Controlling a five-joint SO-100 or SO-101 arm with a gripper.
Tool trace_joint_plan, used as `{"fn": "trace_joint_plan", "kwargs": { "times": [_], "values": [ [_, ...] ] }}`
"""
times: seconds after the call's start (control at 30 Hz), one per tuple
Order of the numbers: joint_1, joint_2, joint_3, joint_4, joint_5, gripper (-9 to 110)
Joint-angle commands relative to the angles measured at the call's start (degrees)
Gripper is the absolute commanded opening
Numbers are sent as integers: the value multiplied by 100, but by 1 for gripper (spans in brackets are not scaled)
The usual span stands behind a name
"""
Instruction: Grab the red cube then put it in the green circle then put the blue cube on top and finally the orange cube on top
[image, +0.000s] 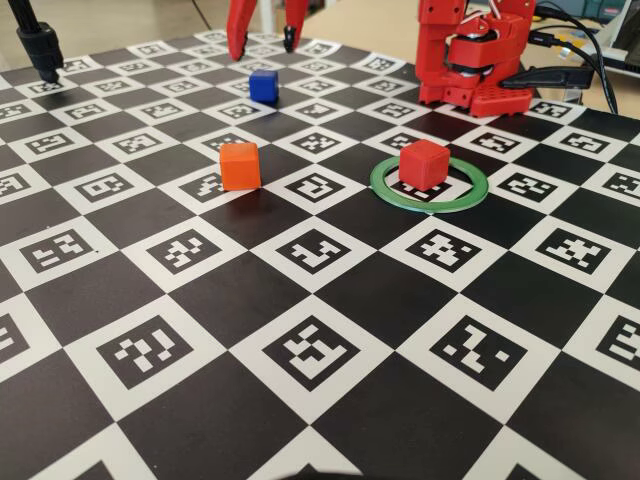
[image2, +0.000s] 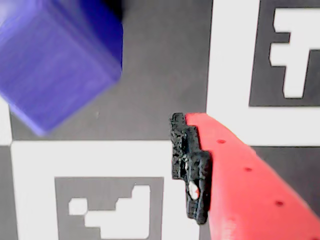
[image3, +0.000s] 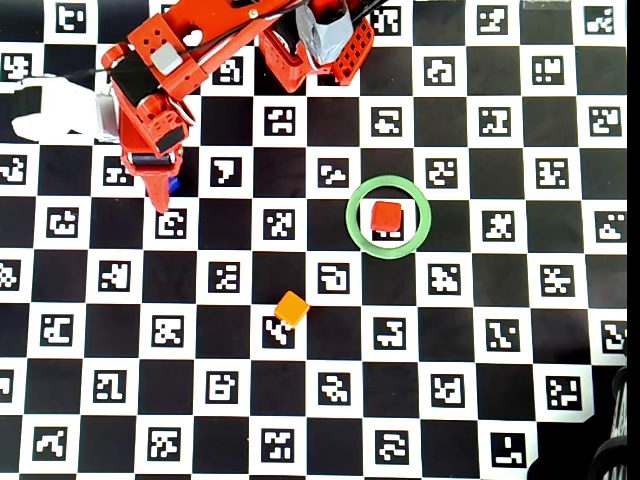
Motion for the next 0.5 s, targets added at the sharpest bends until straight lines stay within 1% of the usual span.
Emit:
{"fn": "trace_joint_plan", "kwargs": {
  "times": [0.0, 0.47],
  "values": [
    [62, 97, 70, -378, -26, 42],
    [62, -457, 369, -1257, 79, 42]
  ]
}}
